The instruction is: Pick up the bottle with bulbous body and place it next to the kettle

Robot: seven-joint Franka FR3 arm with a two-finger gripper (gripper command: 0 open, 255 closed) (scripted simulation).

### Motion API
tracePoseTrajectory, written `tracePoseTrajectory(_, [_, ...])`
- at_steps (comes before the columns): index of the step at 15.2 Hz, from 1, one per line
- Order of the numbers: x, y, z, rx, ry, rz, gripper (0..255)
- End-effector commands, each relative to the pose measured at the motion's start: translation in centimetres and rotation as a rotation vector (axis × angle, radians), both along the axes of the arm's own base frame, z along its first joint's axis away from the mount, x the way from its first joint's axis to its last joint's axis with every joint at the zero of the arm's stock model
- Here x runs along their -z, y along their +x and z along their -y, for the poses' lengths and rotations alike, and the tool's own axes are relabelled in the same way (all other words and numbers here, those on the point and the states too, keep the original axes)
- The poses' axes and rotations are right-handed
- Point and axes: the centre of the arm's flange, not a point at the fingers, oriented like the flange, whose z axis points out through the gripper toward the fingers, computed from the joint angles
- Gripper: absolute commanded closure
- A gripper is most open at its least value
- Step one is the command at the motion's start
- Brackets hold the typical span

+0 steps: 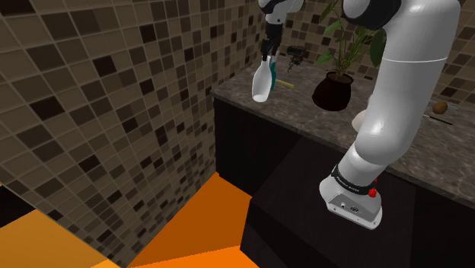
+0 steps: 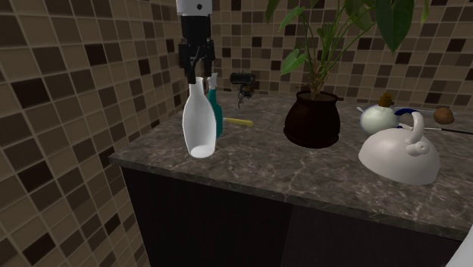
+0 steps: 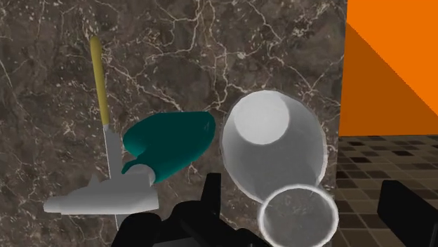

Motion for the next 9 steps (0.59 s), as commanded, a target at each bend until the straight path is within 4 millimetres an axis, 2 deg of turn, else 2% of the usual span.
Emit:
tracePoseTrajectory(1, [1.1,0.1,0.0,0.0,0.0,0.0,0])
tracePoseTrajectory(4, [2.5,0.1,0.0,0.0,0.0,0.0,0])
tracePoseTrajectory(9, [2.5,0.1,0.0,0.0,0.0,0.0,0])
